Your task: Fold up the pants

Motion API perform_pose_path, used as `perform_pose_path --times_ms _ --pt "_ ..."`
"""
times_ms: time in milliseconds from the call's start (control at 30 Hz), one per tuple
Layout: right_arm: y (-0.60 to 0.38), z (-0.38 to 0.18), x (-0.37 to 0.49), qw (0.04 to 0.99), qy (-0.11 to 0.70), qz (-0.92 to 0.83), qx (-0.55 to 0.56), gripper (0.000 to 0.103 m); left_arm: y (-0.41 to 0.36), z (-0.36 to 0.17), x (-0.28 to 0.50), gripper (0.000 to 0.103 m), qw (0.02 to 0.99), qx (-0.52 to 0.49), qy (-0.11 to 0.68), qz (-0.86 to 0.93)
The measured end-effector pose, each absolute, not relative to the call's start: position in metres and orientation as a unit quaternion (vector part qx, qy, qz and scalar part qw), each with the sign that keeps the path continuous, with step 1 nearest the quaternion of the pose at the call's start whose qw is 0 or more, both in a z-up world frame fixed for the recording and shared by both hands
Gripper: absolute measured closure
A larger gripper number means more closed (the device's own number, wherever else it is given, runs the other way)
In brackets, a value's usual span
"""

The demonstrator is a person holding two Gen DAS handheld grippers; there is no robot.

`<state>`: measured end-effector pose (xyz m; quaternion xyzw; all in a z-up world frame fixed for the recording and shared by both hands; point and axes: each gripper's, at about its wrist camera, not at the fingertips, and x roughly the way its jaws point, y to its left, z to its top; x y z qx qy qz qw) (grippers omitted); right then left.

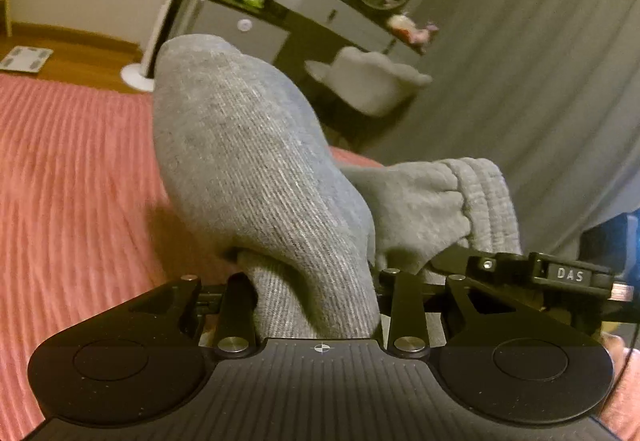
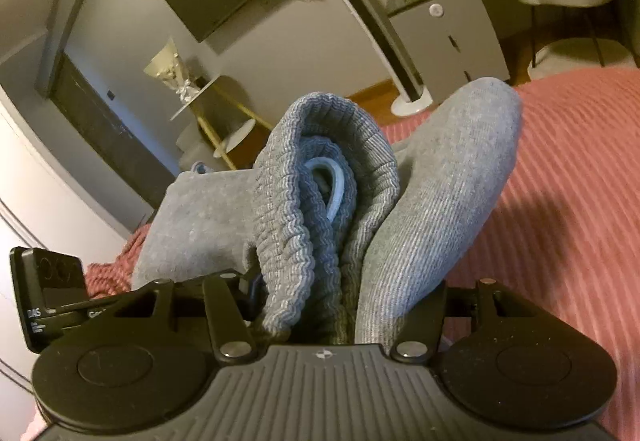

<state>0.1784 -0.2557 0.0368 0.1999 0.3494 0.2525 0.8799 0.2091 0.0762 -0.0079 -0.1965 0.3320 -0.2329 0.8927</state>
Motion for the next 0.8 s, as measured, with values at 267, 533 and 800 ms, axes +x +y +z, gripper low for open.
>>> perform_pose_path --times_ms 267,533,800 --pt "-0.278 -0.040 0.234 0.872 0.447 0.115 0.165 0.026 0.106 -0.073 0.234 0.023 0.889 -0.150 0.419 -0.104" --pt "-0.307 -0.014 0.179 0.905 0.363 0.076 0.207 0.007 0.146 -0.053 0.163 0.011 0.918 -0.186 0.347 -0.037" --pt "-0.254 -0.029 0.152 0.918 0.382 0.084 0.072 0.003 0.071 -0.074 0.144 0.002 0.924 -0.058 0.373 -0.055"
